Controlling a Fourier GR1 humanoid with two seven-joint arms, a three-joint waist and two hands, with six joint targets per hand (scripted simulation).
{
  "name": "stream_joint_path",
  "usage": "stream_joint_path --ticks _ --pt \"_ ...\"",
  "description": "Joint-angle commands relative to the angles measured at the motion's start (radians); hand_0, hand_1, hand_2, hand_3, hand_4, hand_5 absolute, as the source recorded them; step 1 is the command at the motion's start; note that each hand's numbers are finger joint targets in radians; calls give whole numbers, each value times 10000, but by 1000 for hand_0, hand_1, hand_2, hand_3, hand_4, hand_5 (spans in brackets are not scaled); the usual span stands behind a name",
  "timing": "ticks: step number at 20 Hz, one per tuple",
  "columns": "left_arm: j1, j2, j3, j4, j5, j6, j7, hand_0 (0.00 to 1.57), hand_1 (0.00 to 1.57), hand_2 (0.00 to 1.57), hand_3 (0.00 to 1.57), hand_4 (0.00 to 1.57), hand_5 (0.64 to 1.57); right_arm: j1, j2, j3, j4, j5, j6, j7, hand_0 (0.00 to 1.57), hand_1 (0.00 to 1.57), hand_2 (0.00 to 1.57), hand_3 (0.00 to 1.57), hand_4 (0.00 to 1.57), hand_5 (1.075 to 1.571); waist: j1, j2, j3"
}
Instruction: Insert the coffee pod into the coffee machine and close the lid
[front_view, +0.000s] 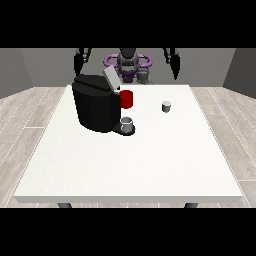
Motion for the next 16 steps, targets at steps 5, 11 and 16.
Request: stream_joint_path --ticks 5,11,16 --pt "-55 1931 -195 457 -1039 -1631 -1408 0 0 0 0 0 1571 -72 395 258 -96 -53 47 151 0 0 0 0 0 1571 -155 95 68" --pt "-1837 3217 -14 957 -1835 -2114 -56 0 0 0 0 0 1571 -1020 403 150 44 1220 -1230 -240 0 0 0 0 0 1571 -910 1093 75" --pt "-2549 3810 71 2380 -2673 -2262 -593 0 0 0 0 0 1571 -1060 725 762 -62 1852 -1486 -456 0 0 0 0 0 1571 -1395 1754 70"
